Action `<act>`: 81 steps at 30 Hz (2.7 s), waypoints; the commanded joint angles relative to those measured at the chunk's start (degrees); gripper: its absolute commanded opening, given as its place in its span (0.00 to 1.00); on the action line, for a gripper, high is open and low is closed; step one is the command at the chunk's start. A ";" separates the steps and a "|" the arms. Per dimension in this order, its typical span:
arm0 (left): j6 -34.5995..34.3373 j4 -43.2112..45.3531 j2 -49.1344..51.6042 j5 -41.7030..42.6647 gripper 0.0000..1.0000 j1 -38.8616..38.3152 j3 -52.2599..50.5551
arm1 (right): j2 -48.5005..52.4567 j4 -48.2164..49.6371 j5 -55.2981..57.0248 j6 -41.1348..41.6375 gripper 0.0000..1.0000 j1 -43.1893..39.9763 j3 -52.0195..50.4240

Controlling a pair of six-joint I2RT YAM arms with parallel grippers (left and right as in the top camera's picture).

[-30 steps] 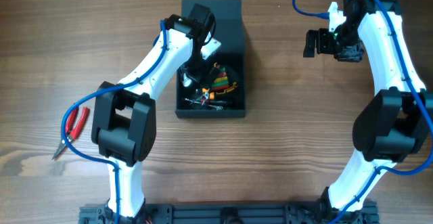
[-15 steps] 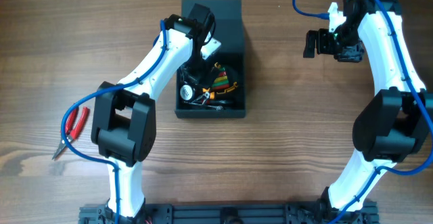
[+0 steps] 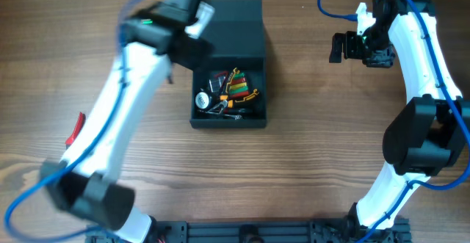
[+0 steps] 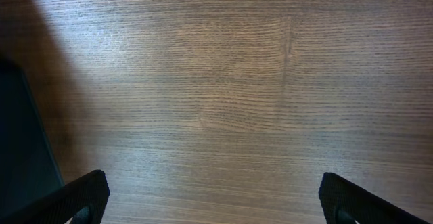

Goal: Pack container
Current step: 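Move the left gripper to the red-handled shears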

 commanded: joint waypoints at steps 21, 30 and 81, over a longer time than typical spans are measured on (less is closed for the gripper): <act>-97.02 -19.67 -15.37 4.48 1.00 42.69 -12.98 | 0.57 0.33 -0.92 -0.72 1.00 0.00 -0.13; -109.59 -4.57 -15.32 4.87 0.99 42.77 -31.45 | 0.57 -0.52 -0.92 -0.79 1.00 0.00 -0.13; -123.21 22.27 -1.46 10.29 0.88 47.98 -46.45 | 0.57 -1.99 -0.92 -0.61 1.00 0.00 -0.13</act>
